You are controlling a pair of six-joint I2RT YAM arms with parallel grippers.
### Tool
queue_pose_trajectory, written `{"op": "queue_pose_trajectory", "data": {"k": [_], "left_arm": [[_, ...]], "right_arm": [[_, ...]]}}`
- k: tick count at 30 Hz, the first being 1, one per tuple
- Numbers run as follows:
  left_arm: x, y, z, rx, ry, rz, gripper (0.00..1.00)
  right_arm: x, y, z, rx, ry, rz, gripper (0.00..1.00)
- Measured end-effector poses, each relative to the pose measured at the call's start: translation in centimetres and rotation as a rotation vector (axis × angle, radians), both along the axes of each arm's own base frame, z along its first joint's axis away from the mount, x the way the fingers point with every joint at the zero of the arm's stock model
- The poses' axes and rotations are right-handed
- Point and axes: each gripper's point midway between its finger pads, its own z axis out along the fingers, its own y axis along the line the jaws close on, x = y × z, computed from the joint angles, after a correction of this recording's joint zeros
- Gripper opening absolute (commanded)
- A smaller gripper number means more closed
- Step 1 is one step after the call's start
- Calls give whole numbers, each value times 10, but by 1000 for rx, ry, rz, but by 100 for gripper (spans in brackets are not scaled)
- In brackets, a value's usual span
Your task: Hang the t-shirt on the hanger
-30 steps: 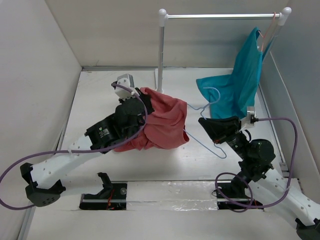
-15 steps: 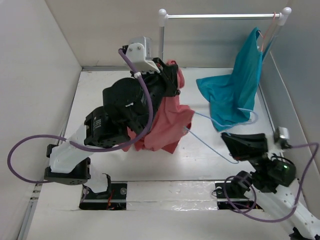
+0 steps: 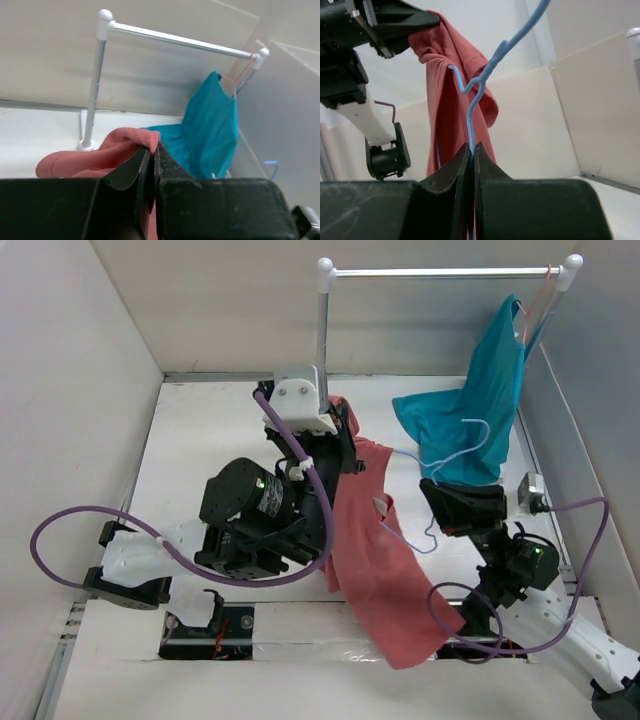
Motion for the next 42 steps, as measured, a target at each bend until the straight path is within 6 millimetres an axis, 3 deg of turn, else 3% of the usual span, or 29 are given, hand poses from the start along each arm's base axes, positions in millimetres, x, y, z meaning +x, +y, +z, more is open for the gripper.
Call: {"op": "queue_pose_trajectory", "data": {"k": [3,7,16,20,22,25,28,30,33,35,39,42], "left_arm": [[-3,2,-16,27,12,24,0],[-3,10,-27,14,22,34,0],[2,49,-37,-94,31,45,0],[9,57,-38,-135,26,58,0],[23,49,-30,-159,-1,73,0],[83,34,-6,-209,-82,74,0],[137,18,-43,-155,-60,45,0],[155,2,-71,-111,-7,-18,0],[172,-14,-89,-110,41,-102,0],[178,-13,-95,-120,66,-131,0],[184,7,-92,-164,88,-151,0],[173,21,-84,-197,88,-176,0]], "right_arm": [[-5,-8,9,25,-29,-28,0],[-11,-17,37,47,-90,-94,0],[7,-30,24,-7,-48,-256,0],[5,-39,22,-12,-42,-287,0],[5,-38,28,0,-57,-284,0],[23,-25,24,-27,-19,-295,0],[35,-19,12,-74,32,-311,0],[39,-17,8,-97,48,-319,0],[49,-9,8,-119,63,-325,0],[61,1,2,-137,80,-329,0],[75,9,-2,-138,91,-348,0],[78,16,7,-120,67,-360,0]]}}
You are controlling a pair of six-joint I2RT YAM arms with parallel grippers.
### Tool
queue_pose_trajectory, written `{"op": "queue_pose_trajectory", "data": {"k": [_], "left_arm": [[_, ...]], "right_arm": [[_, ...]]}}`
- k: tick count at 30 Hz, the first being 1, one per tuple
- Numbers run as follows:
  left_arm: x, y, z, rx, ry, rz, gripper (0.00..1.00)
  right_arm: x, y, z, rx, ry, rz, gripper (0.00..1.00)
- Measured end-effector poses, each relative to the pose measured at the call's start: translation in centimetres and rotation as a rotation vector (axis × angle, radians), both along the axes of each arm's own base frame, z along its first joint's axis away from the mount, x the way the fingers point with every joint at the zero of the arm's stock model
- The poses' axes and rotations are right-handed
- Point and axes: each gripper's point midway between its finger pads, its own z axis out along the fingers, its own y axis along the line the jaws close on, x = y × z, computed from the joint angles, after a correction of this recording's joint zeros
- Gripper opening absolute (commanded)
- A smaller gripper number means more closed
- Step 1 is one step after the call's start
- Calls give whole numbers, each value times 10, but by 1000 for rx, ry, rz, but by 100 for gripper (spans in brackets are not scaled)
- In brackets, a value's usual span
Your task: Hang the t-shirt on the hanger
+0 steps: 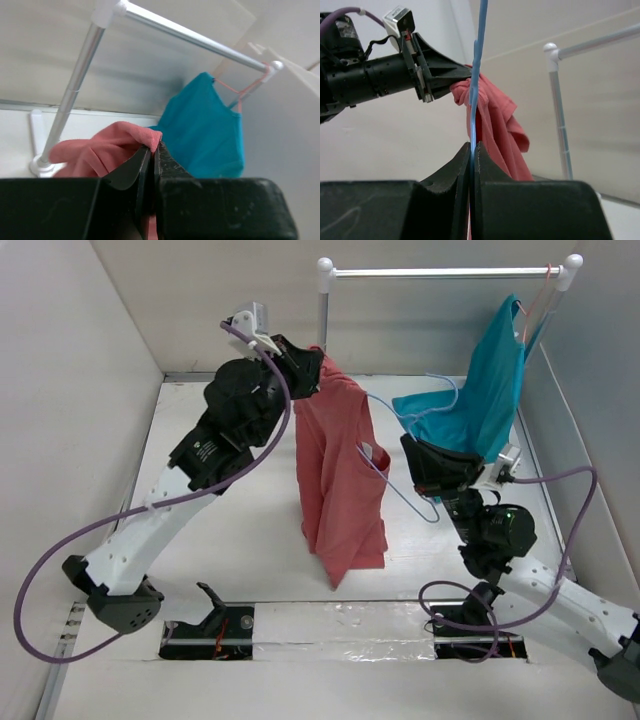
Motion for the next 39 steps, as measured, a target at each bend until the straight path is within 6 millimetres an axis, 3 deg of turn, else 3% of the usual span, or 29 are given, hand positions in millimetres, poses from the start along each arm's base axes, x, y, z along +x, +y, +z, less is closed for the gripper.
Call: {"op": "queue_pose_trajectory", "data": {"k": [4,7,13,14,17,19,20,23,27,30,33,36,39], "left_arm": [[-22,3,23,-55,-35,-70,0],[-28,2,34,-69,-43,-97,3],[-28,10,19,-49,-8,-52,36],[-28,14,18,-47,-8,-36,46],[-31,27,25,-47,-22,7,59],[-31,33,32,-46,-36,31,62],[-31,36,38,-46,-45,45,60],[-37,34,54,-37,-76,63,27],[-56,-6,59,29,-89,8,18],[-61,-45,35,124,-65,-20,17],[-57,-74,-17,270,-16,-39,23],[-52,-79,-54,393,27,-35,31],[-51,-78,-56,433,40,-29,37]], "right_arm": [[11,19,17,28,-42,-15,0],[24,27,10,3,-28,-48,0],[27,20,19,13,-37,-101,0],[27,19,19,14,-36,-104,0],[29,18,19,16,-31,-109,0],[30,18,19,18,-29,-113,0],[31,17,18,18,-28,-117,0],[33,14,18,20,-25,-125,0],[38,9,18,29,-20,-137,0],[40,6,19,32,-19,-145,0],[41,3,19,32,-17,-148,0],[39,1,20,36,-16,-145,0],[39,0,21,38,-18,-141,0]]}}
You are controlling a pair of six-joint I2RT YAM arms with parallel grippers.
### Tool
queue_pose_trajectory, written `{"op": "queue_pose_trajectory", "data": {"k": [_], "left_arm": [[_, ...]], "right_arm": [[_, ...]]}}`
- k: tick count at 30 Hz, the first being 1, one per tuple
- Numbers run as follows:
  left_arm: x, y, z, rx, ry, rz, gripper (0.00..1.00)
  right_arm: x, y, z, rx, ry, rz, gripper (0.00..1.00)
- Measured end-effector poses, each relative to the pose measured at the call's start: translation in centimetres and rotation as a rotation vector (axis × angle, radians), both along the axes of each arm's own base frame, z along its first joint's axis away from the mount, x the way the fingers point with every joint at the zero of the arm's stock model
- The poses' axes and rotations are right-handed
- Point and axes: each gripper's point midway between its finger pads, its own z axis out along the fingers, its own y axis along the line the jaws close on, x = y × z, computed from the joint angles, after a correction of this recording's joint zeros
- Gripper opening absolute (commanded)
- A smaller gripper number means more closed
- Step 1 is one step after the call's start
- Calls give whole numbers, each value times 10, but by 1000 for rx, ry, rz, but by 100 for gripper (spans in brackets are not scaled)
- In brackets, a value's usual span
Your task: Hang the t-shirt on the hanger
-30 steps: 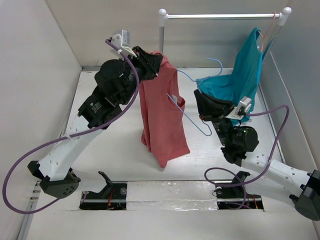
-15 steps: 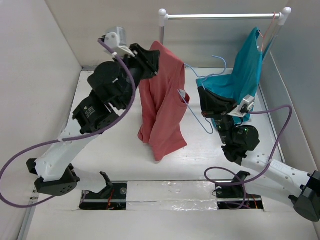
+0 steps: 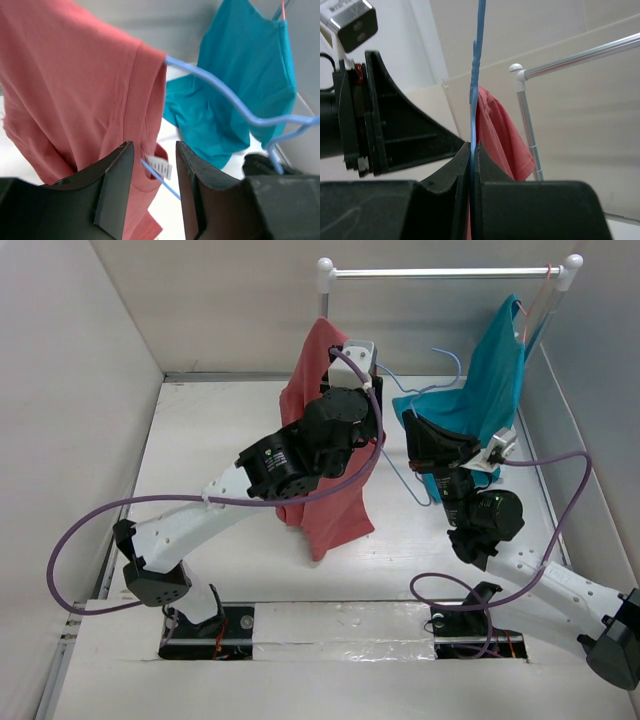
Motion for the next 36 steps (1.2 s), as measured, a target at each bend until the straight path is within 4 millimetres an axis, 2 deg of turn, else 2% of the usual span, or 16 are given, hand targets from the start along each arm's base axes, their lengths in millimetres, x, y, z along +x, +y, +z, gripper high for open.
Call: {"op": "queue_pose_trajectory", "data": {"k": [4,13,18,23,24,25,26,28,33,36], "left_arm": [[4,3,17,-19,-27,32,38],[19,14,28,-3,-64,76,37],[32,16,27,19,-76,100,36],[37,6,25,39,-85,80,35],[38,4,25,44,-86,72,28],[38,2,25,45,-87,69,28],[38,1,25,51,-90,65,16],[39,-1,24,52,-91,63,1],[36,-5,27,47,-103,52,0],[19,-17,23,39,-107,5,0]], "right_arm": [[-1,2,-1,-9,-1,10,0],[-2,2,-1,-11,-1,16,0],[-3,3,-1,-12,1,21,0],[-4,4,-1,-12,1,32,0],[-4,4,-1,-11,2,34,0],[-4,4,-1,-11,2,35,0],[-4,4,-1,-11,1,35,0],[-5,5,-1,-12,0,37,0],[-7,2,2,-9,-4,37,0],[-6,2,1,-9,-2,36,0]]}}
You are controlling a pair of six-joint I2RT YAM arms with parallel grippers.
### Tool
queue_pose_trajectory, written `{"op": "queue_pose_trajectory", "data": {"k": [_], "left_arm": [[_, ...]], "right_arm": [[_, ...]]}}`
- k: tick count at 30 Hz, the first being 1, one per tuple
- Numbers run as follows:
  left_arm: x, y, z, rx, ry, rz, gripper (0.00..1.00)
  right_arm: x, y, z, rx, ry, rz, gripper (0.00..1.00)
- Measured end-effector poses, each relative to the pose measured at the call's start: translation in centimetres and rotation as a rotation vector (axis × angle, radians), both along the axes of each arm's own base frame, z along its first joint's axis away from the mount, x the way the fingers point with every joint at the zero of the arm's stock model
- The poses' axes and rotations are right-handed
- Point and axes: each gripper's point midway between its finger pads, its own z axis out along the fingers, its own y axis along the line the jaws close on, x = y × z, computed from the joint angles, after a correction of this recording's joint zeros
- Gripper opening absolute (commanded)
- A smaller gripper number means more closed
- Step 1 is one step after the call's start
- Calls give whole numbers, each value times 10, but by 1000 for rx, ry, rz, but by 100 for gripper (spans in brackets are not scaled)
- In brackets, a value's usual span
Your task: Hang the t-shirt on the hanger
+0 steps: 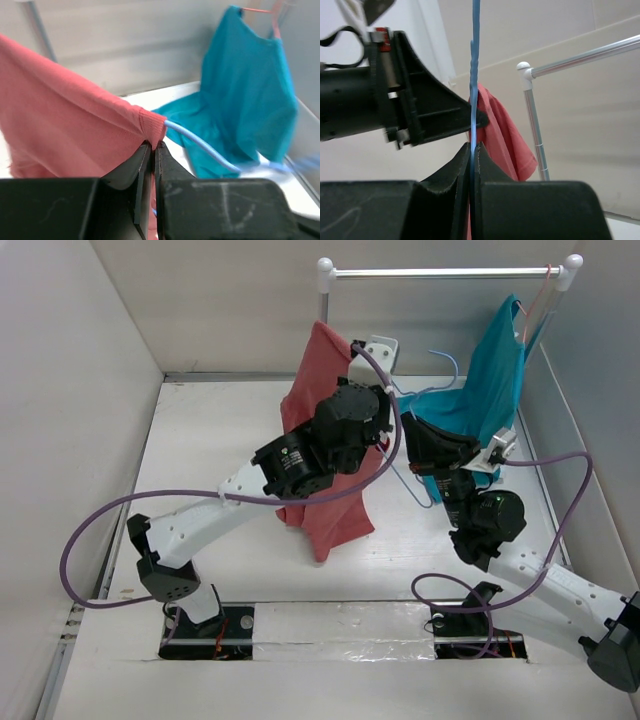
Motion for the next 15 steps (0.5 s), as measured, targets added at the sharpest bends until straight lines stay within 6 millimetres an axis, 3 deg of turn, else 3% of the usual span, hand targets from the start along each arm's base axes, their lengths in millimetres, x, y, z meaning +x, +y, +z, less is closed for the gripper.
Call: {"op": "queue_pose_trajectory", "data": {"k": [6,15], "left_arm": [[-54,-30,-3,-59,27,-202,0],[-72,-29,12,-157,52,-322,2]], "right_arm": [[10,8,-7,-12,20,-2,0],[4,8,7,33,-28,20,0]]}}
